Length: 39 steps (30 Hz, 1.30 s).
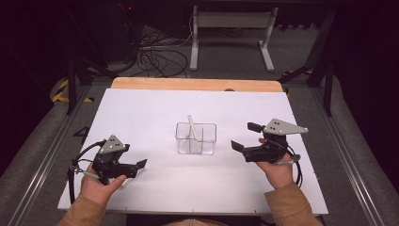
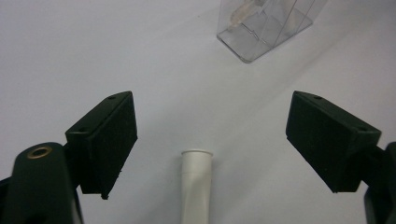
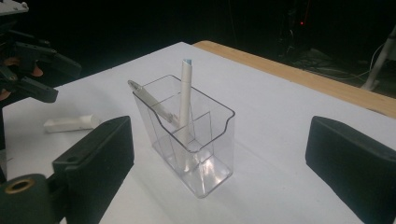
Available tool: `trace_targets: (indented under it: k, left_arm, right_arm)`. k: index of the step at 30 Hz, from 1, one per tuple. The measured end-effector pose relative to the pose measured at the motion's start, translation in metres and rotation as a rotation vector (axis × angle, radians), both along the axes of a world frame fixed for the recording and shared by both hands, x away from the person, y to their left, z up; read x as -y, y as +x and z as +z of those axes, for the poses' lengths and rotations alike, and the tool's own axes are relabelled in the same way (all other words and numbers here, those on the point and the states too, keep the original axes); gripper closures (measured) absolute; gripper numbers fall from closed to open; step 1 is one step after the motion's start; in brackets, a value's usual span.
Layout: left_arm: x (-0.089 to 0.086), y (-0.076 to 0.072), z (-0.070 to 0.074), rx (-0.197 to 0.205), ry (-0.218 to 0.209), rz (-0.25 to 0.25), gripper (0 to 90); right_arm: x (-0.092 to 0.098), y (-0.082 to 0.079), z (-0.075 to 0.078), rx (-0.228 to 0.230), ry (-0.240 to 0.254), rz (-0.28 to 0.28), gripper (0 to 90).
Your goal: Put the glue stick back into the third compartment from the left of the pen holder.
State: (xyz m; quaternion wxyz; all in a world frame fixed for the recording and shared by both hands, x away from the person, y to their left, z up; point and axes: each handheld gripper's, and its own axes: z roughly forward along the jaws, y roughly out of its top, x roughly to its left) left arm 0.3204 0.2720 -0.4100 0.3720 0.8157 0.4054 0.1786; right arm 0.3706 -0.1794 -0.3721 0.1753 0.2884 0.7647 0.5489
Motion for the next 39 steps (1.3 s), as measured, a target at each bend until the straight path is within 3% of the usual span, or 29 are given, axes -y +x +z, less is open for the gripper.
trace_targets:
  k: [7, 29, 39]
  left_arm:
    - [0.005, 0.006, -0.004, -0.044, 0.055, -0.009, 22.7]
    - [0.021, 0.024, -0.025, -0.195, 0.288, -0.019, 35.3]
    - [0.024, 0.027, -0.032, -0.262, 0.338, -0.034, 44.3]
  right_arm:
    - [-0.001, 0.000, -0.001, -0.004, -0.007, 0.007, 8.3]
    - [-0.006, 0.001, -0.004, -0.021, -0.027, 0.020, 8.3]
    - [-0.007, 0.002, -0.005, -0.028, -0.033, 0.026, 8.3]
